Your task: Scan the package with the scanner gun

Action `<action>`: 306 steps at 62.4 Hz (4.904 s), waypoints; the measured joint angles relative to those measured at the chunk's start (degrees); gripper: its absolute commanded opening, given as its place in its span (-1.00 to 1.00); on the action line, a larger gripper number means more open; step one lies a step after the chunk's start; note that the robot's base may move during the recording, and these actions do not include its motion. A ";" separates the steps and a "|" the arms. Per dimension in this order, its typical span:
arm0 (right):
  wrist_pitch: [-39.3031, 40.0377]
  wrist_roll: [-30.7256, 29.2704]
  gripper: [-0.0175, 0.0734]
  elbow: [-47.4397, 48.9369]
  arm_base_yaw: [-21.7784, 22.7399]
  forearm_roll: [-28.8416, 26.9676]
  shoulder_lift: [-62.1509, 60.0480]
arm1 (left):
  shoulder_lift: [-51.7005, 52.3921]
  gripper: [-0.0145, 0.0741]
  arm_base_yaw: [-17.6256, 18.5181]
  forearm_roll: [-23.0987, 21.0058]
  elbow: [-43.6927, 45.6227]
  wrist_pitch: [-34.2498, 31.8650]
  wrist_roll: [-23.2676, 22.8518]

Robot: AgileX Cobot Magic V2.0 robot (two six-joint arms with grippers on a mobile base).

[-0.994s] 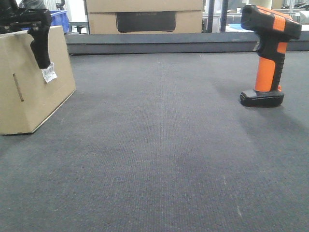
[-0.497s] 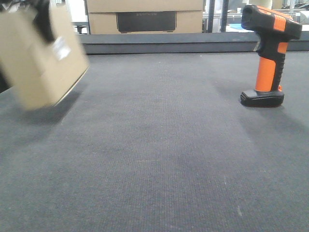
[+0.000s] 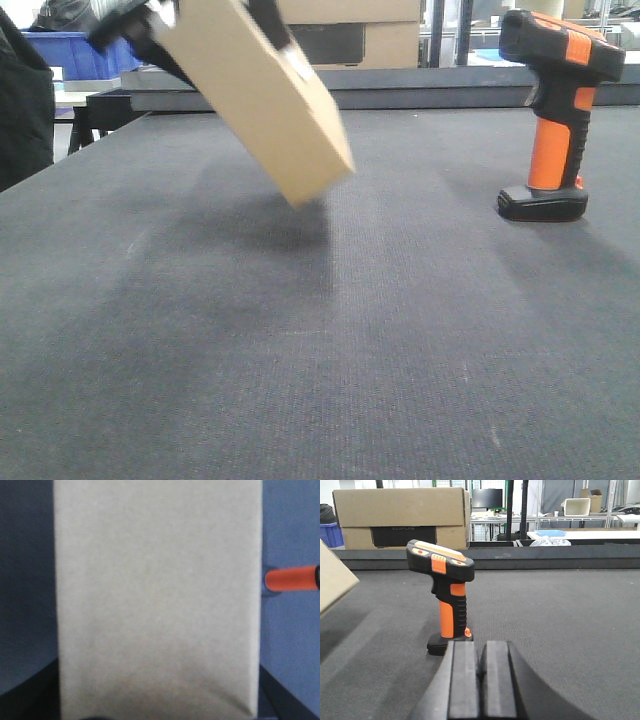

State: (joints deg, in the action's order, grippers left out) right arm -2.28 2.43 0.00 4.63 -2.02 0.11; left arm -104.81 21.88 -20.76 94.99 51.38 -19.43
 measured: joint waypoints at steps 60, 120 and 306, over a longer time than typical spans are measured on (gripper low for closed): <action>9.20 0.00 -0.99 17.25 0.00 6.09 17.98 | -0.42 -0.92 2.14 -0.08 -1.55 -0.94 -0.34; 41.65 6.25 -0.97 19.57 -3.96 -1.80 70.39 | -0.48 -0.92 2.14 -0.08 -1.55 -1.84 -0.34; 61.47 -14.54 -0.98 40.29 -13.98 -20.92 104.22 | -0.48 -0.92 2.14 0.92 -1.55 -3.42 -0.56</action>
State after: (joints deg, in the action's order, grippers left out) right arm 59.19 -12.11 40.29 -9.36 -22.94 104.32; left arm -105.28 24.02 -19.84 93.44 47.96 -19.99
